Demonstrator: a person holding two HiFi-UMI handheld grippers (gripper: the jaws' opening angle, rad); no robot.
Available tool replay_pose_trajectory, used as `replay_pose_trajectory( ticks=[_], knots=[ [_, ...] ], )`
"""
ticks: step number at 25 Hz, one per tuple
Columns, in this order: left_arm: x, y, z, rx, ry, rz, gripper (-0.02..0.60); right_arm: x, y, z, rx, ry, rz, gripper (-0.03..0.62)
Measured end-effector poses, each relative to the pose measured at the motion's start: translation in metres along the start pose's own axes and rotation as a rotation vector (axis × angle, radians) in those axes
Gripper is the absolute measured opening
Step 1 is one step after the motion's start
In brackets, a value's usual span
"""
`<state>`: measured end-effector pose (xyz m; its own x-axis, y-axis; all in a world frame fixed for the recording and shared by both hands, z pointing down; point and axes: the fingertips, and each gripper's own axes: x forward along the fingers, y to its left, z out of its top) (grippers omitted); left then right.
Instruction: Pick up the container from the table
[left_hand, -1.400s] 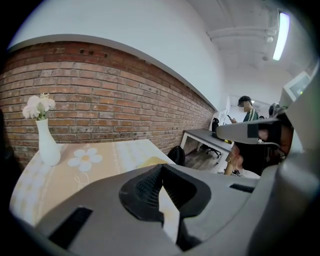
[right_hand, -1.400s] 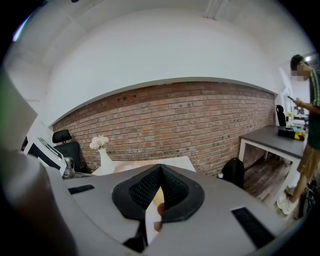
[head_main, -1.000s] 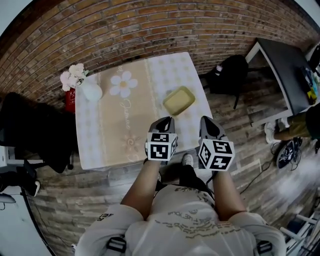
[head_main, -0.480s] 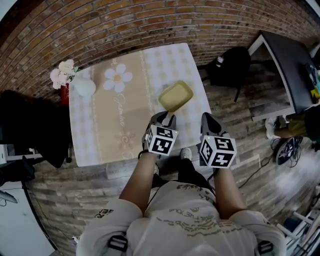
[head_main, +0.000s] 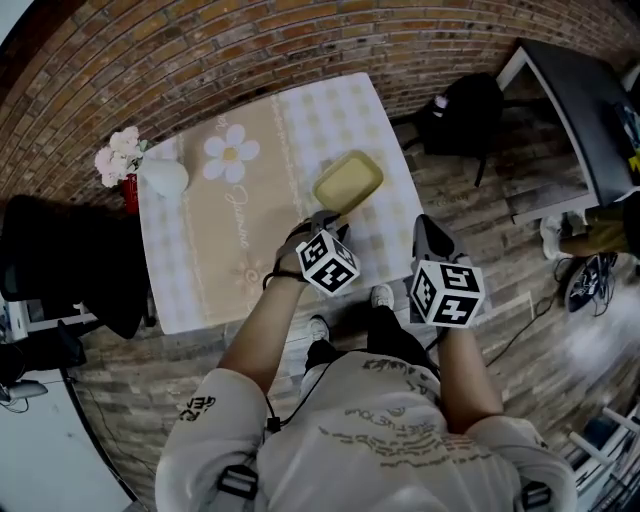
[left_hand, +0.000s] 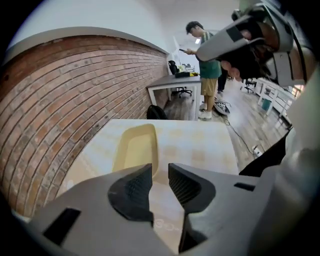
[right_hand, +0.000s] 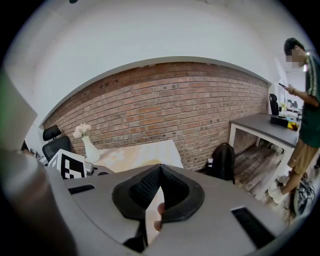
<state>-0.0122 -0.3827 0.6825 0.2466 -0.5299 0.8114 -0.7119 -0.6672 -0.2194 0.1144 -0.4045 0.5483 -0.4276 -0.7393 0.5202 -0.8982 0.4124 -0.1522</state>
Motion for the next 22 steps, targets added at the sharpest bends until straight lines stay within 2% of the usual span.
replay_pose_trajectory(
  ticks=[7,12,17,22],
  knots=[
    [0.011,0.003,-0.003,0.268,0.094,0.014,0.083,-0.010,-0.005,-0.003,0.007,-0.001,-0.008,-0.009],
    [0.021,0.002,-0.002,0.392,0.139,-0.012,0.083,-0.017,-0.015,-0.005,0.034,-0.002,-0.014,-0.009],
    [0.036,-0.008,-0.008,0.469,0.191,-0.054,0.083,-0.020,-0.024,-0.004,0.103,-0.003,0.009,-0.009],
    [0.047,-0.008,-0.014,0.474,0.232,-0.074,0.083,-0.022,-0.032,-0.003,0.117,0.000,0.005,-0.009]
  ],
)
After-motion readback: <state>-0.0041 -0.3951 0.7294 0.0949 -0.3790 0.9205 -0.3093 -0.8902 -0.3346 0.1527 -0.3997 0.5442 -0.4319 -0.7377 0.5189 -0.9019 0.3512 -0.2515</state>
